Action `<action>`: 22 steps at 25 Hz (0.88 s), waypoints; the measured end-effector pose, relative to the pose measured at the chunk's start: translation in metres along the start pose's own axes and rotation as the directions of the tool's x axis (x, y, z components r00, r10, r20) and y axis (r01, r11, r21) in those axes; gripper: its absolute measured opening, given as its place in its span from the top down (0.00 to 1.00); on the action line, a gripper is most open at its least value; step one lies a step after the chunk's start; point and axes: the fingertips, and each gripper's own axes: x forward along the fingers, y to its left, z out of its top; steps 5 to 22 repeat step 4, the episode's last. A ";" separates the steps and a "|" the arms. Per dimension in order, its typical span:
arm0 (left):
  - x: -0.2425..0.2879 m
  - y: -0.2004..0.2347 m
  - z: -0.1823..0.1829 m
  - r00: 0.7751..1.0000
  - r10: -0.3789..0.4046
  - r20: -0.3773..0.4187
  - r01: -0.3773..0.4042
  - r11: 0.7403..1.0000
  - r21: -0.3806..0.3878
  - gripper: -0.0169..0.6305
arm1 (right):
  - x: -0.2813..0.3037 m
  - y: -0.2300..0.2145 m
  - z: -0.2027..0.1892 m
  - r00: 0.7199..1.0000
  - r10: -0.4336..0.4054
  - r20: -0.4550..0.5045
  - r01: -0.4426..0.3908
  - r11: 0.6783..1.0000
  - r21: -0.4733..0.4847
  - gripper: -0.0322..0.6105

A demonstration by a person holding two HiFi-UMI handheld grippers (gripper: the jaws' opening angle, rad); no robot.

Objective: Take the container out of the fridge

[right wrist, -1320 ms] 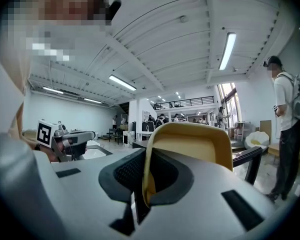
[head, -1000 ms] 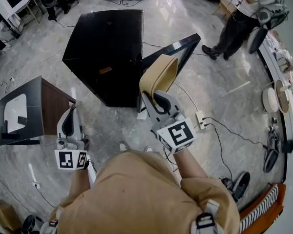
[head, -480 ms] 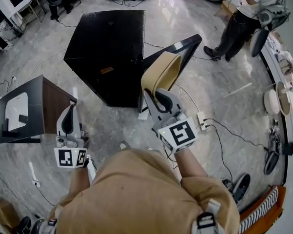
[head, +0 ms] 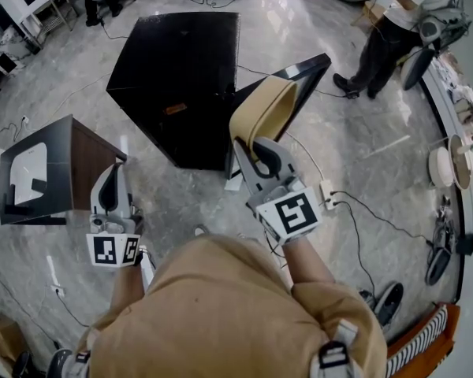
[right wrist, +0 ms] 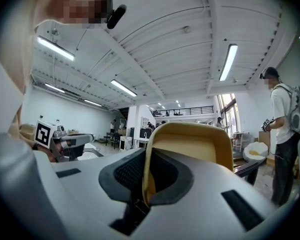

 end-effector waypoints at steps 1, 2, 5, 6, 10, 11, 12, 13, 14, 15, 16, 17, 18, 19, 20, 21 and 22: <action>0.000 -0.001 0.000 1.000 -0.001 0.000 0.001 1.000 0.000 0.97 | -0.001 0.000 0.000 1.000 -0.001 0.000 0.001 1.000 0.001 0.93; -0.001 -0.002 -0.001 1.000 -0.002 -0.001 0.002 1.000 -0.001 0.97 | -0.002 0.000 -0.001 1.000 -0.003 -0.002 0.003 1.000 0.002 0.93; -0.002 -0.003 -0.001 1.000 -0.003 -0.002 0.003 1.000 -0.001 0.97 | -0.003 0.000 -0.003 1.000 -0.005 -0.005 0.005 1.000 0.002 0.93; -0.002 -0.003 -0.001 1.000 -0.003 -0.002 0.003 1.000 -0.001 0.97 | -0.003 0.000 -0.003 1.000 -0.005 -0.005 0.005 1.000 0.002 0.93; -0.002 -0.003 -0.001 1.000 -0.003 -0.002 0.003 1.000 -0.001 0.97 | -0.003 0.000 -0.003 1.000 -0.005 -0.005 0.005 1.000 0.002 0.93; -0.002 -0.003 -0.001 1.000 -0.003 -0.002 0.003 1.000 -0.001 0.97 | -0.003 0.000 -0.003 1.000 -0.005 -0.005 0.005 1.000 0.002 0.93; -0.002 -0.003 -0.001 1.000 -0.003 -0.002 0.003 1.000 -0.001 0.97 | -0.003 0.000 -0.003 1.000 -0.005 -0.005 0.005 1.000 0.002 0.93; -0.002 -0.003 -0.001 1.000 -0.003 -0.002 0.003 1.000 -0.001 0.97 | -0.003 0.000 -0.003 1.000 -0.005 -0.005 0.005 1.000 0.002 0.93; -0.002 -0.003 -0.001 1.000 -0.003 -0.002 0.003 1.000 -0.001 0.97 | -0.003 0.000 -0.003 1.000 -0.005 -0.005 0.005 1.000 0.002 0.93; -0.002 -0.003 -0.001 1.000 -0.003 -0.002 0.003 1.000 -0.001 0.97 | -0.003 0.000 -0.003 1.000 -0.005 -0.005 0.005 1.000 0.002 0.93; -0.002 -0.003 -0.001 1.000 -0.003 -0.002 0.003 1.000 -0.001 0.97 | -0.003 0.000 -0.003 1.000 -0.005 -0.005 0.005 1.000 0.002 0.93; -0.002 -0.003 -0.001 1.000 -0.003 -0.002 0.003 1.000 -0.001 0.97 | -0.003 0.000 -0.003 1.000 -0.005 -0.005 0.005 1.000 0.002 0.93; -0.002 -0.003 -0.001 1.000 -0.003 -0.002 0.003 1.000 -0.001 0.97 | -0.003 0.000 -0.003 1.000 -0.005 -0.005 0.005 1.000 0.002 0.93; -0.002 -0.003 -0.001 1.000 -0.003 -0.002 0.003 1.000 -0.001 0.97 | -0.003 0.000 -0.003 1.000 -0.005 -0.005 0.005 1.000 0.002 0.93; -0.002 -0.003 -0.001 1.000 -0.003 -0.002 0.003 1.000 -0.001 0.97 | -0.003 0.000 -0.003 1.000 -0.005 -0.005 0.005 1.000 0.002 0.93; -0.002 -0.003 -0.001 1.000 -0.003 -0.002 0.003 1.000 -0.001 0.97 | -0.003 0.000 -0.003 1.000 -0.005 -0.005 0.005 1.000 0.002 0.93; -0.002 -0.003 -0.001 1.000 -0.003 -0.002 0.003 1.000 -0.001 0.97 | -0.003 0.000 -0.003 1.000 -0.005 -0.005 0.005 1.000 0.002 0.93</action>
